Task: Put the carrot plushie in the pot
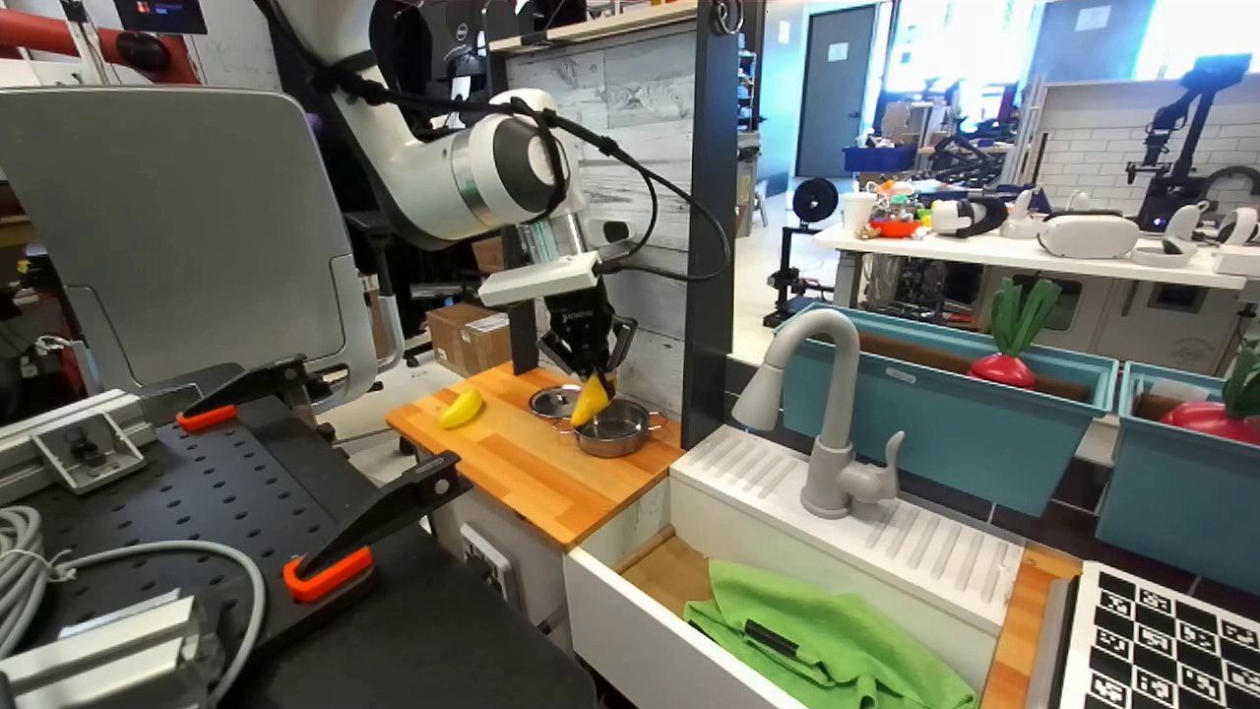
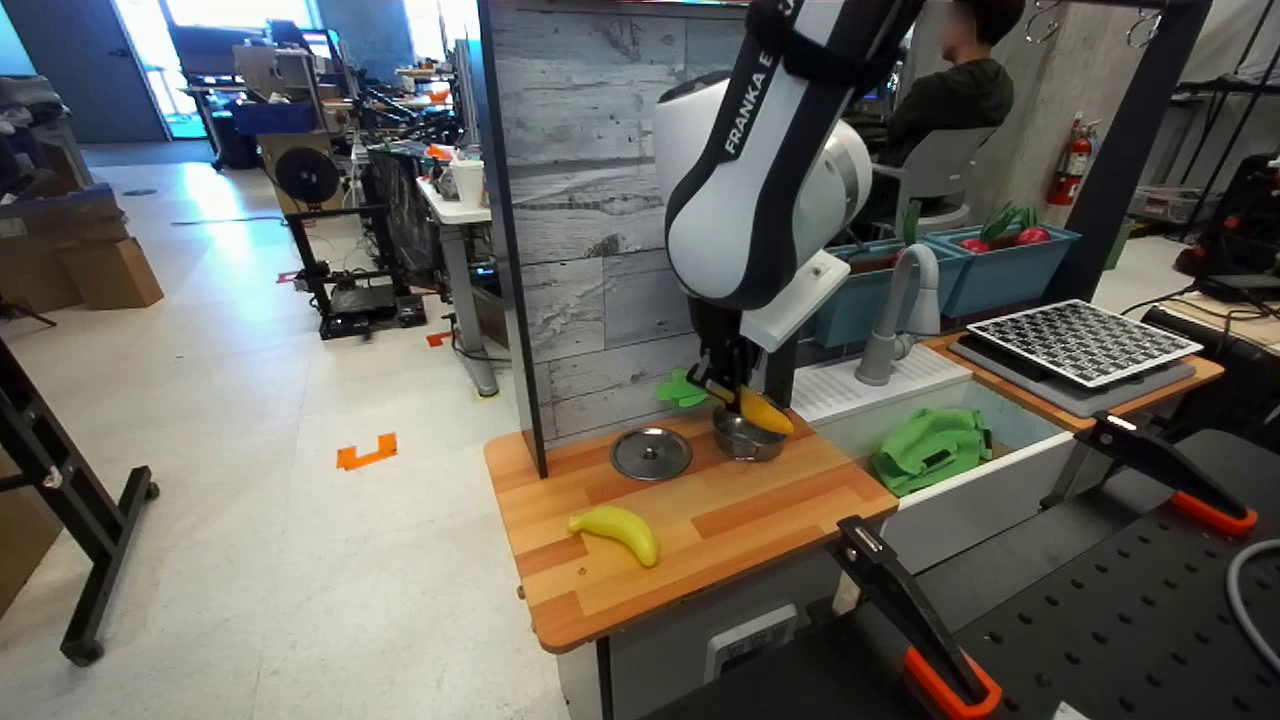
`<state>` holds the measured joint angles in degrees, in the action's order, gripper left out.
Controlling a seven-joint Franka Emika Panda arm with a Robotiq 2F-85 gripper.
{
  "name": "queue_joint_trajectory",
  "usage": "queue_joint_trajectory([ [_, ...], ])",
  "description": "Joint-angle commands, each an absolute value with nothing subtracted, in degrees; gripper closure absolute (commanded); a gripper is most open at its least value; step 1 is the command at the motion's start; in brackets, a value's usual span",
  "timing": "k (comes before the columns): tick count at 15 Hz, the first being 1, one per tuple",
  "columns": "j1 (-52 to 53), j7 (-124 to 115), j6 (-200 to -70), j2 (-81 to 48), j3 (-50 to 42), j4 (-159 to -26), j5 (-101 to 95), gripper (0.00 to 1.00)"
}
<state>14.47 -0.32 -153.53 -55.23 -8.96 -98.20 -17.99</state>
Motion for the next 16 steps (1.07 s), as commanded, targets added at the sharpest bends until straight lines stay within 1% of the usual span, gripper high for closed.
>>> queue_joint_trajectory([
  [1, 12.4, 1.3, -150.9, -58.5, -6.9, -93.2, -17.6, 0.97],
  [10, 10.5, 2.0, -150.3, -60.9, -5.9, -91.8, -17.2, 0.97],
  [11, 10.5, 2.1, -149.9, -61.0, -5.9, -91.6, -17.2, 0.63],
  [12, 10.5, 2.0, -149.6, -61.1, -5.9, -91.6, -17.2, 0.60],
  [13, 10.5, 2.1, -149.5, -61.1, -5.8, -91.5, -17.2, 0.55],
  [14, 10.5, 2.0, -149.3, -61.2, -5.9, -91.4, -17.2, 0.47],
  [16, 10.7, 1.7, -149.0, -61.2, -6.0, -91.4, -17.3, 0.34],
])
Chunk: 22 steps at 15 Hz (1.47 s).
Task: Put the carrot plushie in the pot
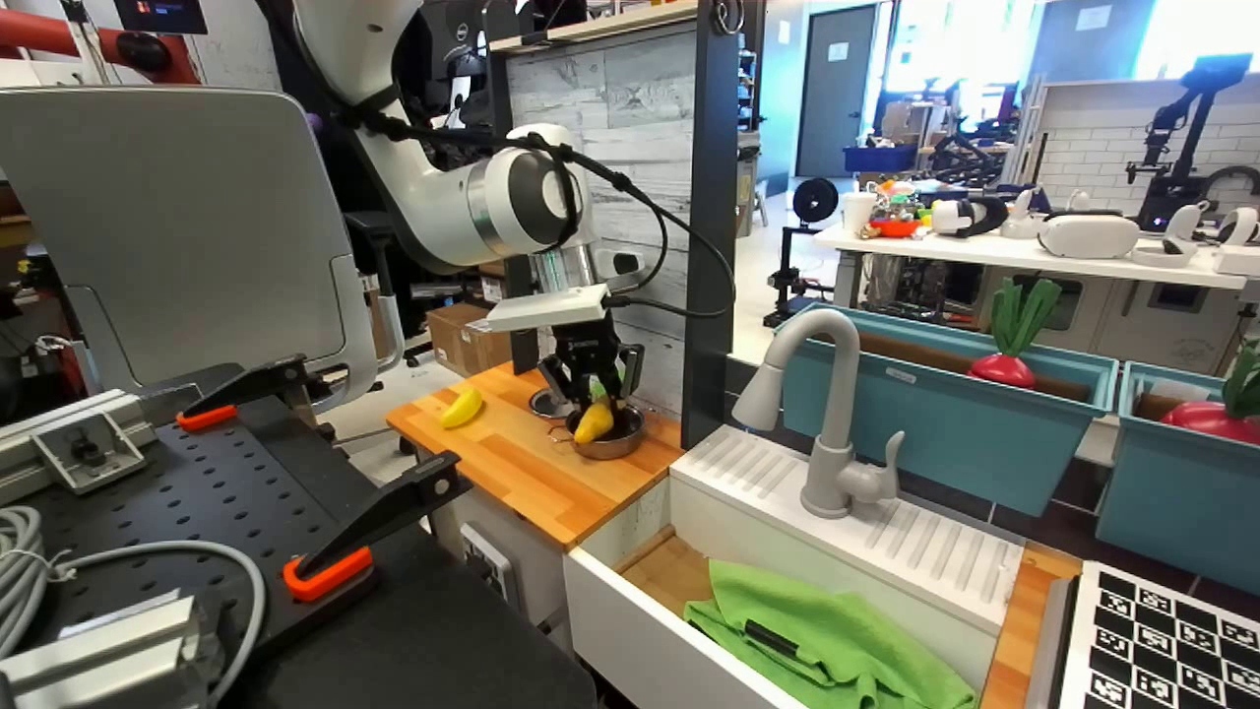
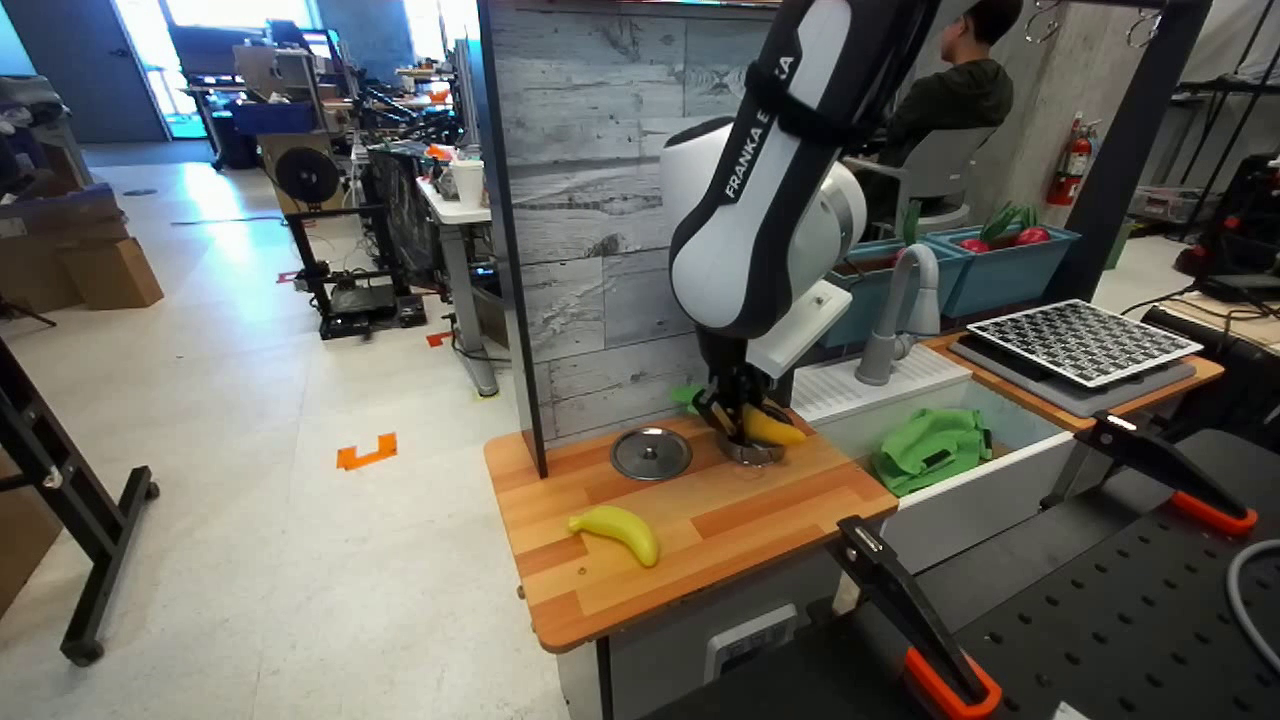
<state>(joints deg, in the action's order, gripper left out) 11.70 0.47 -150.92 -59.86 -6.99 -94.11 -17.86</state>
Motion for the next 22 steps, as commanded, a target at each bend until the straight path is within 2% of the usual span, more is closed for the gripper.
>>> queue_joint_trajectory([
  [1, 10.7, 1.6, -149.0, -61.1, -6.0, -91.6, -17.4, 0.26],
  [4, 11.0, 1.2, -149.3, -60.5, -6.2, -92.4, -17.5, 0.04],
  [5, 11.1, 1.1, -149.4, -60.3, -6.3, -92.7, -17.6, 0.00],
  [13, 13.1, -1.5, -153.3, -55.4, -8.0, -99.7, -18.8, 0.00],
  [22, 15.4, -3.8, -163.3, -43.8, -10.1, -115.7, -19.1, 0.00],
])
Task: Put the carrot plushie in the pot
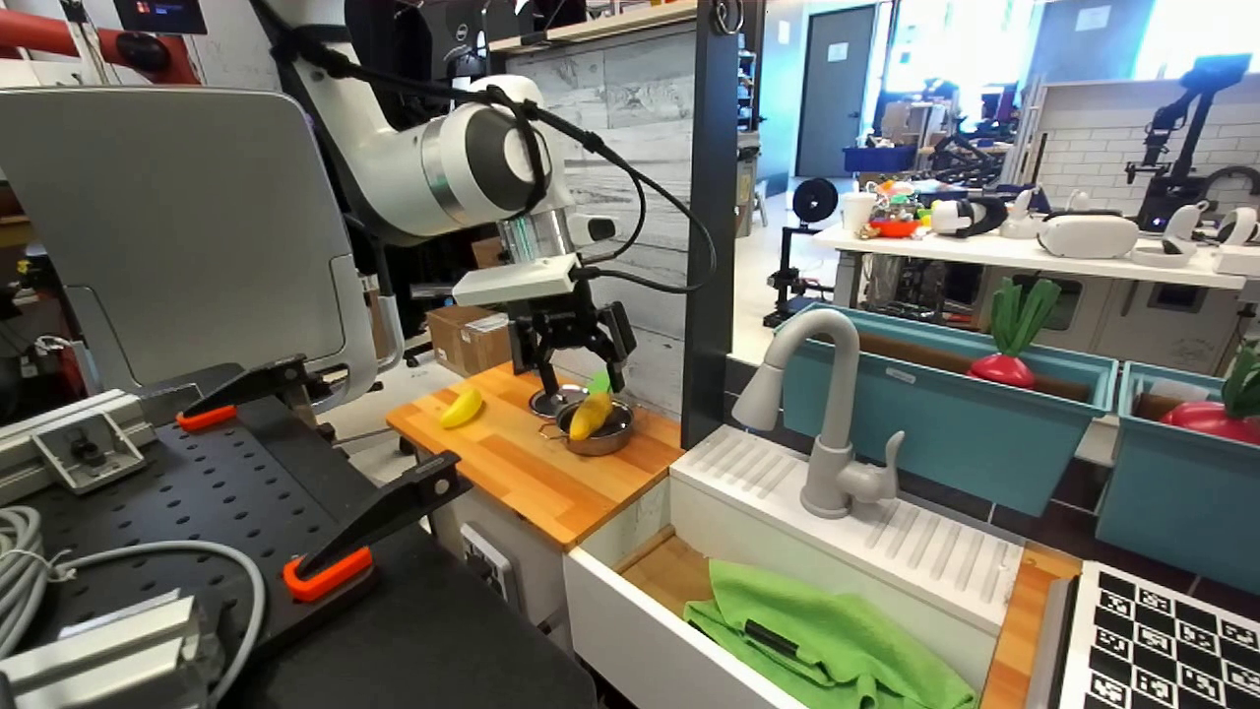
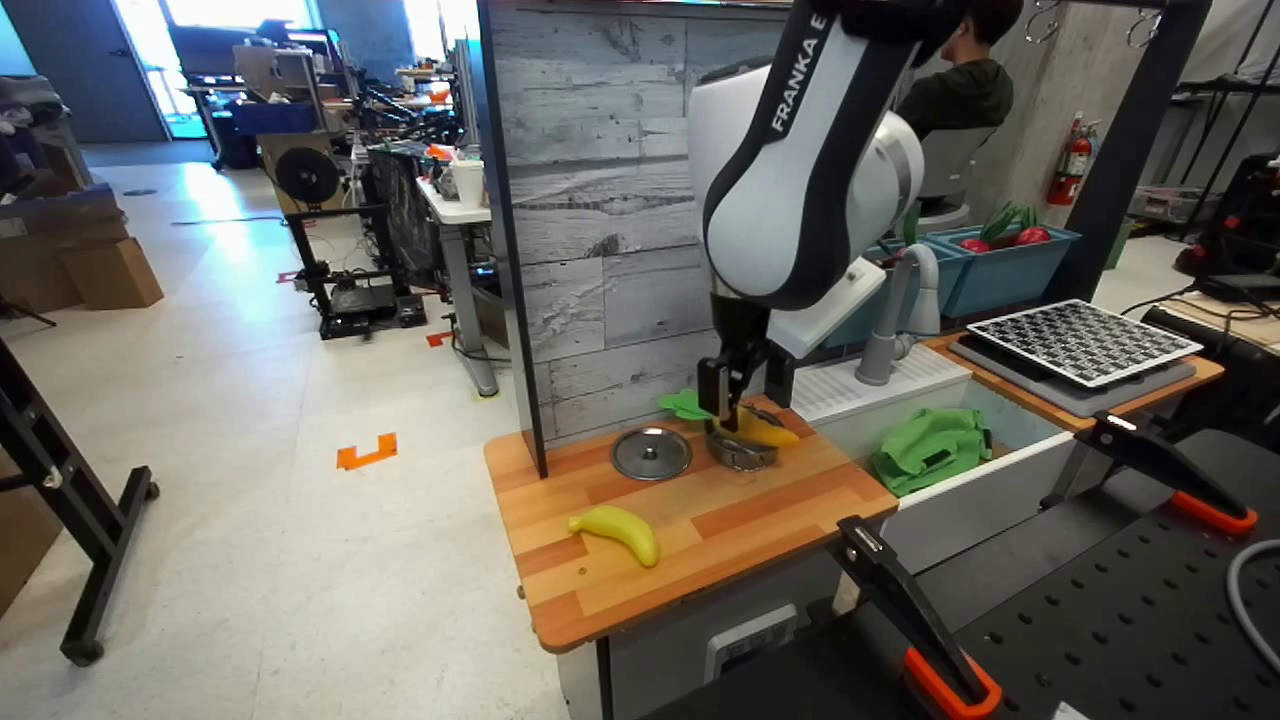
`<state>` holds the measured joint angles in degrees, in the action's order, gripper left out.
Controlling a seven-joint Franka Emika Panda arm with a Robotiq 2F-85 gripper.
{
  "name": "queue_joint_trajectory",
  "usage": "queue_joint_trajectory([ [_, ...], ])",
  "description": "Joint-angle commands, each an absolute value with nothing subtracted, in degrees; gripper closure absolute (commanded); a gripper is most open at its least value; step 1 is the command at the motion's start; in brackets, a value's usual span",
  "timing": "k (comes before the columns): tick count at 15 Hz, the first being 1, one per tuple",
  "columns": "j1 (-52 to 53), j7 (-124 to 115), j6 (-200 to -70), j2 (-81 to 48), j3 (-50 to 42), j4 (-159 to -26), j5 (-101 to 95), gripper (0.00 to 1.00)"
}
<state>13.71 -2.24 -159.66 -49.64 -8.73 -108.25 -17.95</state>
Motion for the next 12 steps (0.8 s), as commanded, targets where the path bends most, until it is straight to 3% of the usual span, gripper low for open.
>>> queue_joint_trajectory([
  [1, 15.6, -3.7, -164.0, -42.4, -10.1, -117.4, -19.0, 0.00],
  [3, 14.3, -2.4, -162.0, -45.6, -9.0, -113.3, -17.9, 0.00],
  [12, 14.8, -2.5, -162.0, -42.5, -8.9, -116.7, -18.1, 0.00],
])
